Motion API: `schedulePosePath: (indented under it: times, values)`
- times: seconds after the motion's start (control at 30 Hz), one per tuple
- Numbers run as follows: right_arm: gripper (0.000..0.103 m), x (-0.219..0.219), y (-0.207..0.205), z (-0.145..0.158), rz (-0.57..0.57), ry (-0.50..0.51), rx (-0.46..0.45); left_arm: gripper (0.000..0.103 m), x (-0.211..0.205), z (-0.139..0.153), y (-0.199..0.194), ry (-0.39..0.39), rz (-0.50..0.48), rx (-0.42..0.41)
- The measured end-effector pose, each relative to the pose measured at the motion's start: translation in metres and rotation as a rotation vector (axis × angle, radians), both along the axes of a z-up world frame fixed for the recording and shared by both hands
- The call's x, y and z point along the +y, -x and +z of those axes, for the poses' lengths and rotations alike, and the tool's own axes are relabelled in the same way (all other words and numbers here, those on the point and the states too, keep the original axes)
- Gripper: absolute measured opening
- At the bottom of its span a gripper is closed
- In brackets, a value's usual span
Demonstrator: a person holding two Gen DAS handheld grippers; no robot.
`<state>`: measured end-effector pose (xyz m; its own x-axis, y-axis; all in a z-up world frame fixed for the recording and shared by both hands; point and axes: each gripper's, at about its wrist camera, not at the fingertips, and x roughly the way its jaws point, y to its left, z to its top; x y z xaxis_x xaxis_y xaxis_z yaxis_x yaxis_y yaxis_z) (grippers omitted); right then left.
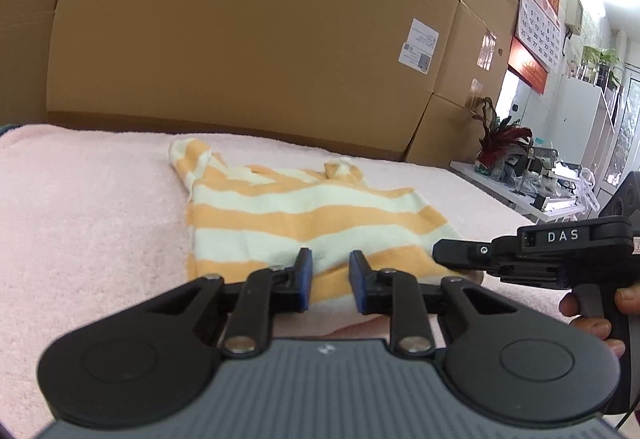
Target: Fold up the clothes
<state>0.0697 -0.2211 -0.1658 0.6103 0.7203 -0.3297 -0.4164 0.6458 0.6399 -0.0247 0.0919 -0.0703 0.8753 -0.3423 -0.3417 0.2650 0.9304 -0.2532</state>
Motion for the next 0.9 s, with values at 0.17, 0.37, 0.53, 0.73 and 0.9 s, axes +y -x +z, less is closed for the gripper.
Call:
schedulePosePath:
  times: [0.17,0.37,0.53,0.73,0.9]
  values:
    - [0.016,-0.009,0.010,-0.004,0.000,-0.011,0.012,0.060,-0.006,0.001,0.019,-0.101,-0.022,-0.042]
    - [0.000,-0.019,0.022,-0.009,0.000,-0.024,0.027,0.051,0.011,-0.004,0.018,-0.017,-0.008,-0.020]
    - [0.019,-0.012,0.024,0.018,-0.019,-0.045,-0.059,0.063,0.020,0.006,0.004,0.042,0.044,-0.011]
    - [0.000,-0.003,0.003,0.001,-0.073,0.032,-0.026,0.064,0.016,-0.006,0.004,-0.023,0.042,-0.014]
    - [0.000,0.000,-0.004,0.013,-0.067,0.025,-0.043,0.064,0.023,0.011,-0.003,0.077,0.028,0.005]
